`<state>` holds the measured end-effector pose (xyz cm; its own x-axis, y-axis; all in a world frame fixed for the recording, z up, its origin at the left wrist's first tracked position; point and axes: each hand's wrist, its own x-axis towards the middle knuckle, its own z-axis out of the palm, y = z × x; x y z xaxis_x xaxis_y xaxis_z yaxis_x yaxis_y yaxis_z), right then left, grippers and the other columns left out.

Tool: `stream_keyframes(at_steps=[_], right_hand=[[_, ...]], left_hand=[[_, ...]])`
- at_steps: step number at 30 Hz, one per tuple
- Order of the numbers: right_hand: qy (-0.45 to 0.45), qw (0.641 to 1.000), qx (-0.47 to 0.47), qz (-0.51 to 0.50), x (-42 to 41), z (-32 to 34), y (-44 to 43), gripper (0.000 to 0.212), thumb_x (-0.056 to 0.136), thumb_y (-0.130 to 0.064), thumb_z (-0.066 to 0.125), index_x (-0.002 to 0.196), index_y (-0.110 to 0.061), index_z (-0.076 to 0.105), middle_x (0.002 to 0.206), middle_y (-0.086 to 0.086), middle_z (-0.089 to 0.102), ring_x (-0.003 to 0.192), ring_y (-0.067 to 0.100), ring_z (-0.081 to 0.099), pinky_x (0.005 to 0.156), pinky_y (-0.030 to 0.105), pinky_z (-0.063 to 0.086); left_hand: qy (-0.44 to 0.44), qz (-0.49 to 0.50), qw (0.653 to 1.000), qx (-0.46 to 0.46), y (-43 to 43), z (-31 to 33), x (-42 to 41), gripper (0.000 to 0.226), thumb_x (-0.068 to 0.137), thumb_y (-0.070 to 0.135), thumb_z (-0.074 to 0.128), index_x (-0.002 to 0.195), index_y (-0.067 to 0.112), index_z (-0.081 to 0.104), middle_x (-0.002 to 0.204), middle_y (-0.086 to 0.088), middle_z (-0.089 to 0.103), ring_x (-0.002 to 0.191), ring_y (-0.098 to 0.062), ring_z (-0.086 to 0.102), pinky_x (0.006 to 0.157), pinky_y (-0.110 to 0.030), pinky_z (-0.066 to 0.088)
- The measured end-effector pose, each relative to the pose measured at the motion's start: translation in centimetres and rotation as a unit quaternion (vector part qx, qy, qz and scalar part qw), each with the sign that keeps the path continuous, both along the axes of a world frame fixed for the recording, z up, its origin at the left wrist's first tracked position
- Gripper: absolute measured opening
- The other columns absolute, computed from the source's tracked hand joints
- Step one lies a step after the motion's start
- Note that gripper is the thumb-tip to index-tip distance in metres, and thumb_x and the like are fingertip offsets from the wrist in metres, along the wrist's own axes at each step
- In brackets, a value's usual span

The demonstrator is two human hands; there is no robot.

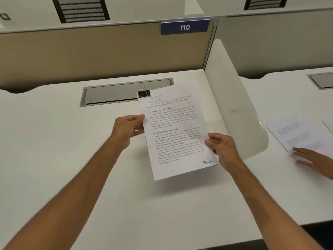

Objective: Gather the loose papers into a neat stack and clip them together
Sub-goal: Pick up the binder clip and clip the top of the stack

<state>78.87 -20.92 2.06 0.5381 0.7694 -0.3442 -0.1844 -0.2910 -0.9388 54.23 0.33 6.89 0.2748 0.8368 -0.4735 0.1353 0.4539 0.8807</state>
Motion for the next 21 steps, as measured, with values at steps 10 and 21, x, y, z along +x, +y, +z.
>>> stream_keyframes(at_steps=[10, 21], right_hand=[[-0.207, 0.967, -0.126, -0.082, 4.2, -1.2, -0.6, 0.017, 0.089, -0.004, 0.070, 0.104, -0.009, 0.077, 0.095, 0.005, 0.078, 0.087, 0.025, 0.073, 0.085, 0.034, 0.059], [-0.408, 0.867, -0.271, -0.093, 4.4, -3.4, 2.2, 0.015, 0.095, -0.003, 0.060, 0.107, -0.003, 0.069, 0.106, 0.011, 0.072, 0.089, 0.027, 0.069, 0.068, 0.024, 0.042]], left_hand=[[0.050, -0.037, 0.998, -0.016, -3.1, -6.0, 6.7, 0.013, 0.083, -0.006, 0.075, 0.094, 0.000, 0.073, 0.094, -0.013, 0.077, 0.082, -0.026, 0.077, 0.066, -0.031, 0.063], [0.141, -0.031, 0.989, -0.016, -2.5, -9.1, 13.4, 0.015, 0.082, -0.008, 0.075, 0.085, 0.006, 0.070, 0.085, -0.007, 0.074, 0.055, -0.021, 0.074, 0.051, -0.023, 0.059]])
